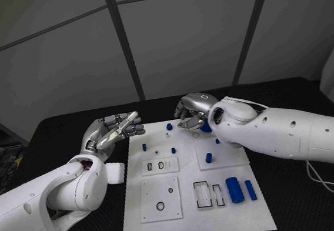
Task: Assemble the parts on the task board
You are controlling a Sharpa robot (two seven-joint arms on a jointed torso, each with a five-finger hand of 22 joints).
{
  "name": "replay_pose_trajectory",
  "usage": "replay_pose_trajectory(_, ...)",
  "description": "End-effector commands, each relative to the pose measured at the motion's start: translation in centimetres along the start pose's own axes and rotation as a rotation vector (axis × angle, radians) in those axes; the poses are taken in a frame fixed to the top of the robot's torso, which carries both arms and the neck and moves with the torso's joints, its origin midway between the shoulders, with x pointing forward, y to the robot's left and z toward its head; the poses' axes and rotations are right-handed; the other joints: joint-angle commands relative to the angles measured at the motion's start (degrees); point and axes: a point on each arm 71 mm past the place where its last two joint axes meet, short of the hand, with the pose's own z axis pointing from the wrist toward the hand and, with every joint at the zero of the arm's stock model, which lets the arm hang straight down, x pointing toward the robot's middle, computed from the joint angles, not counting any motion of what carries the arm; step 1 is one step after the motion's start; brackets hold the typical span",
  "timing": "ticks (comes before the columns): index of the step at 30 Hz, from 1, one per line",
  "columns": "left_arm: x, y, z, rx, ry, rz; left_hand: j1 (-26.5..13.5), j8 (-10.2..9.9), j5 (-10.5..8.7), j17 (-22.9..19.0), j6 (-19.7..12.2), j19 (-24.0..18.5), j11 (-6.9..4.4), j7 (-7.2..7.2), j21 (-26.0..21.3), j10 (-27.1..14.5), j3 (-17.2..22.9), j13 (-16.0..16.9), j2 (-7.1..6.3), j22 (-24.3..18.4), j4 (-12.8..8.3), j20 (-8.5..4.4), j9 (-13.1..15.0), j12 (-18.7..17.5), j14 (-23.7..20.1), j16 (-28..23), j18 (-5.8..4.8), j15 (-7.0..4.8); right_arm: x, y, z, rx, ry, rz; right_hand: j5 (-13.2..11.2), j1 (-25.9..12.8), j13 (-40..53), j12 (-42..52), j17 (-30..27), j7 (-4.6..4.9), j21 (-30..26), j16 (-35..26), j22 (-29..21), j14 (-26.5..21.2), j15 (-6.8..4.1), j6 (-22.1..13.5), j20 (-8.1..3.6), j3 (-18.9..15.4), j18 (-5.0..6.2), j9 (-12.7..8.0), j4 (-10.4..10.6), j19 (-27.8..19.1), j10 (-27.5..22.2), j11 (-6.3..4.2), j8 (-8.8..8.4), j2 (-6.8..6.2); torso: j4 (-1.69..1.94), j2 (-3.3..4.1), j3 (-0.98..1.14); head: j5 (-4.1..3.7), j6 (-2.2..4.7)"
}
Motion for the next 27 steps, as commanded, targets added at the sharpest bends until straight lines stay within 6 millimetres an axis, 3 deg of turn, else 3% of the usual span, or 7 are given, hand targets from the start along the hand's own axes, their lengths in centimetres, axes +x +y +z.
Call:
replay_pose_trajectory(1,0.0,-0.2,0.0,0.007,0.016,-0.006,-0.16,-0.28,-0.32,0.09,-0.11,-0.13,0.26,0.30,0.16,-0.17,0.00,-0.04,0.37,0.08,-0.43,0.08,-0.08,-0.22,-0.05,-0.25,-0.78,0.16,-1.0,-1.2,-1.6,0.053,-0.010,0.085,0.70,-0.16,0.69,1.62,0.71,0.00,0.67,0.55,0.92,0.88,-0.08,0.50,-0.05,-0.91,-1.24,0.01,0.48,0.81,3.03,-0.33,0.09,-1.13,-0.51,-0.15,0.06,-0.09,0.18)
replay_pose_trajectory(5,-0.1,-0.1,0.0,0.007,0.015,-0.005,-0.16,-0.28,-0.32,0.09,-0.11,-0.13,0.26,0.30,0.16,-0.17,0.00,-0.04,0.37,0.08,-0.43,0.08,-0.08,-0.22,-0.05,-0.25,-0.78,0.16,-1.7,-3.2,-3.5,0.118,0.043,0.132,2.36,-0.69,3.64,6.33,1.57,-1.03,1.78,1.25,2.90,1.08,-1.24,-0.78,-0.97,-4.21,-1.61,-0.25,1.36,2.33,9.60,-1.86,-0.37,-2.97,-1.06,-0.23,0.21,-0.05,0.29)
replay_pose_trajectory(9,-0.1,-0.1,0.1,0.006,0.014,-0.005,-0.15,-0.30,-0.32,0.10,-0.11,-0.15,0.26,0.28,0.16,-0.17,0.00,-0.04,0.38,0.08,-0.46,0.09,-0.07,-0.23,-0.06,-0.27,-0.78,0.16,-2.1,-4.6,-4.5,0.161,0.078,0.146,3.21,1.18,9.06,12.33,4.09,-1.40,2.88,2.87,4.93,1.59,-1.94,-3.09,-1.83,-9.81,-2.11,-0.31,2.94,3.91,10.63,-2.49,-0.44,-2.62,-1.35,-0.28,0.39,0.06,0.40)
replay_pose_trajectory(11,-0.1,-0.1,0.1,0.005,0.015,-0.005,-0.15,-0.30,-0.32,0.10,-0.11,-0.15,0.26,0.28,0.16,-0.17,0.00,-0.04,0.38,0.08,-0.46,0.09,-0.07,-0.23,-0.06,-0.27,-0.78,0.16,-2.2,-5.4,-5.0,0.184,0.097,0.151,3.63,4.62,17.82,21.03,6.74,-1.64,3.45,4.71,5.98,1.93,-2.53,-4.34,-1.65,-15.58,-2.50,-0.07,5.85,4.63,7.08,-2.25,0.53,-1.37,-1.34,-0.26,0.42,-0.06,0.47)
replay_pose_trajectory(13,-0.1,0.0,0.2,0.005,0.016,-0.006,-0.15,-0.30,-0.32,0.10,-0.11,-0.15,0.26,0.28,0.16,-0.17,0.00,-0.04,0.38,0.08,-0.46,0.09,-0.07,-0.23,-0.06,-0.27,-0.78,0.16,-2.2,-5.9,-5.1,0.199,0.111,0.153,3.74,6.61,23.94,26.59,8.33,-1.46,3.68,5.67,6.54,2.00,-1.98,-5.03,-1.38,-17.33,-2.51,-0.06,9.11,4.90,3.19,-1.90,1.40,-1.05,-1.29,-0.25,0.36,-0.17,0.53)
replay_pose_trajectory(17,0.0,0.0,0.2,0.005,0.016,-0.006,-0.15,-0.30,-0.32,0.11,-0.10,-0.17,0.26,0.27,0.16,-0.16,0.00,-0.03,0.39,0.09,-0.48,0.09,-0.07,-0.24,-0.06,-0.28,-0.78,0.17,-2.1,-6.6,-5.1,0.223,0.139,0.153,3.62,8.13,27.95,30.34,10.37,-1.04,3.91,6.77,7.01,2.26,-1.43,-5.90,-1.48,-18.06,-2.46,-0.14,11.77,5.16,1.77,-2.04,1.97,-1.20,-1.22,-0.16,0.34,-0.23,0.57)
replay_pose_trajectory(27,0.0,0.0,0.3,0.007,0.013,-0.005,-0.15,-0.31,-0.31,0.12,-0.08,-0.18,0.25,0.26,0.17,-0.14,0.00,-0.03,0.41,0.09,-0.48,0.09,-0.06,-0.24,-0.06,-0.29,-0.78,0.17,-1.6,-7.1,-4.2,0.238,0.160,0.132,3.75,9.48,31.90,33.82,11.36,-0.87,3.98,7.34,7.19,2.37,-1.30,-6.33,-1.32,-18.20,-2.48,-0.15,13.61,5.22,1.60,-1.87,2.48,-1.08,-1.11,-0.13,0.25,-0.38,0.33)
